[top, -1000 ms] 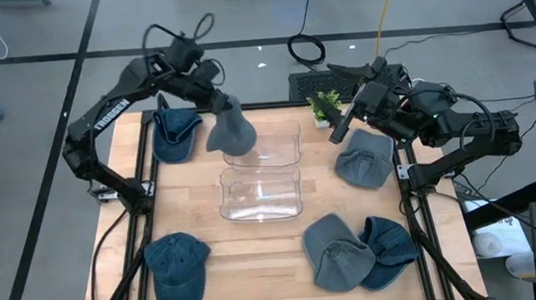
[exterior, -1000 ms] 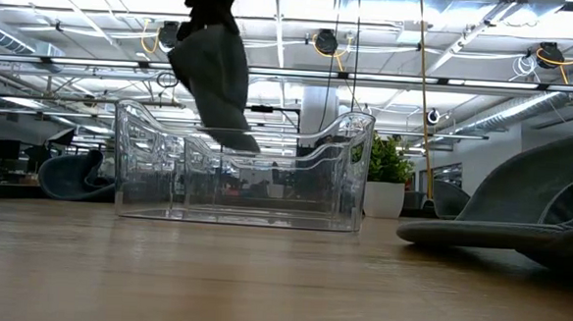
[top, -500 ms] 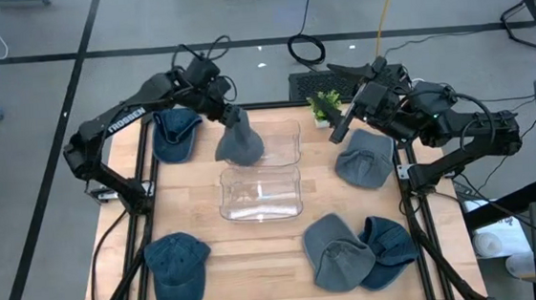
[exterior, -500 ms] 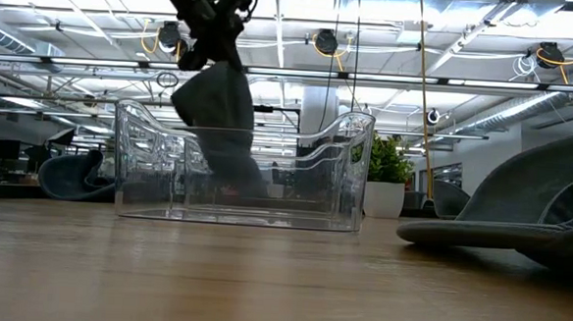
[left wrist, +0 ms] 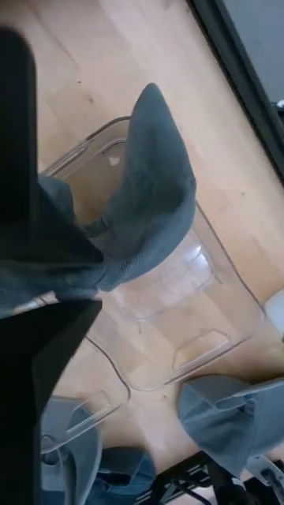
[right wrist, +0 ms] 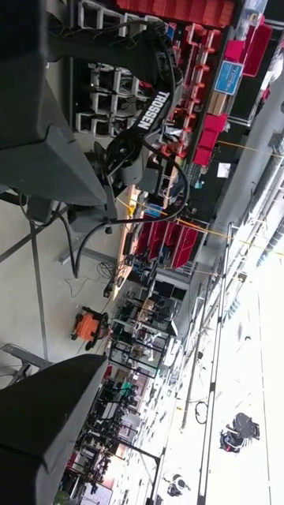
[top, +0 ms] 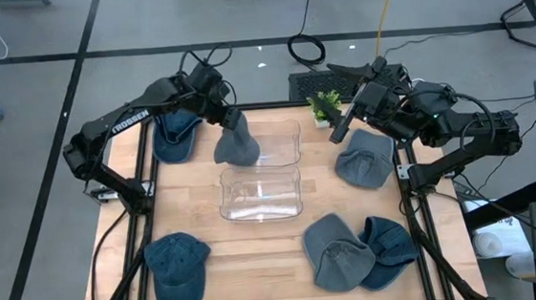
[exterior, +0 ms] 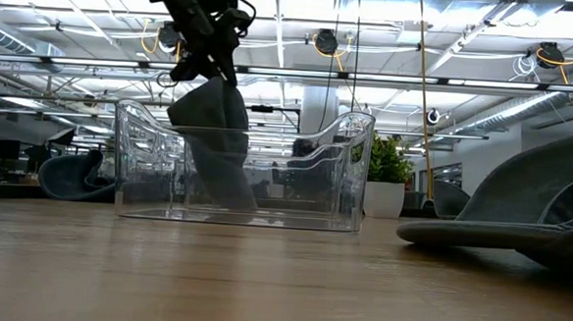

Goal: Pick & Place hat
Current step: Put the top left gray cap into the top transparent bin, then put the top gray cap into the top transparent bin

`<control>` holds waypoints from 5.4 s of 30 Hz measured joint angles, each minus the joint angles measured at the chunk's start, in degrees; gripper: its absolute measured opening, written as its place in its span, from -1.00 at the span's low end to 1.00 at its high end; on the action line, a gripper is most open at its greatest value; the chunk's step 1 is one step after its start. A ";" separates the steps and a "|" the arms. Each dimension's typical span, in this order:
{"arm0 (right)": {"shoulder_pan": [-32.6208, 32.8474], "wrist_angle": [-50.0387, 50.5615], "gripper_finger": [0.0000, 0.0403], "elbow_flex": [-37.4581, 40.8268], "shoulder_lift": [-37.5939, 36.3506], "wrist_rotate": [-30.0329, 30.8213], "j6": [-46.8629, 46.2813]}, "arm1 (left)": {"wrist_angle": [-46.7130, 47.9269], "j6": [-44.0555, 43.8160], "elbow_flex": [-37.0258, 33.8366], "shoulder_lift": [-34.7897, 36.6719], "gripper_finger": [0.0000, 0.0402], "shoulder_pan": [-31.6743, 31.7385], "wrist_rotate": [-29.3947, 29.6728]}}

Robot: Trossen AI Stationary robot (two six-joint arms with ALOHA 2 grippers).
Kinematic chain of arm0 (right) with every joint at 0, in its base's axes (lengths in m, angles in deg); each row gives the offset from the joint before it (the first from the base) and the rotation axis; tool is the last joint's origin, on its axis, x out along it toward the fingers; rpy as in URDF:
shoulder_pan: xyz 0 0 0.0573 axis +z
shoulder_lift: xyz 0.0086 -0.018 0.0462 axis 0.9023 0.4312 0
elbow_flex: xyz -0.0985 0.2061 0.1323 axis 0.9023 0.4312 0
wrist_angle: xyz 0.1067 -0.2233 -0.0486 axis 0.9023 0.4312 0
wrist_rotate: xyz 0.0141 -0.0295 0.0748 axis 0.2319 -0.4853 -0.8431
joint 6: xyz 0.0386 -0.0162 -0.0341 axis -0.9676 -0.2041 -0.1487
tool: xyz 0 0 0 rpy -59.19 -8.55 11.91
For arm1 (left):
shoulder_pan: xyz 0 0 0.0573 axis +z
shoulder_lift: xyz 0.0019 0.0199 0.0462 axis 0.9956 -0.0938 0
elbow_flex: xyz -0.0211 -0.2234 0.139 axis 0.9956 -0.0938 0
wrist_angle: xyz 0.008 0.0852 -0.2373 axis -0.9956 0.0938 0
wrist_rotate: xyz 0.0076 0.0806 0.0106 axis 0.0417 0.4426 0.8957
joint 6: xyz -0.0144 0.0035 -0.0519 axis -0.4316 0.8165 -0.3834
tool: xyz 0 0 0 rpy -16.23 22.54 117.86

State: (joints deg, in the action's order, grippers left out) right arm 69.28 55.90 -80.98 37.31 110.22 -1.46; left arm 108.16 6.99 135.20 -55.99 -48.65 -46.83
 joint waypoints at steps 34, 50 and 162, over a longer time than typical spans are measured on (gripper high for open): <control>0.04 12.80 0.56 0.00 -0.02 2.71 -14.10 | -22.85 2.26 0.09 21.46 0.56 5.11 -14.68; -0.35 32.78 0.56 -0.02 -1.04 -3.03 -26.48 | -32.03 4.18 0.09 34.67 0.60 2.87 -15.29; -33.11 47.30 -0.97 34.40 20.50 -16.79 -101.49 | -31.11 4.05 0.09 36.02 0.44 -0.70 -25.63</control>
State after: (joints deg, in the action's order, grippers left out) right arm 36.17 103.20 -46.58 57.81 93.43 -102.96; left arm 77.04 11.05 135.29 -19.97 -49.35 -72.46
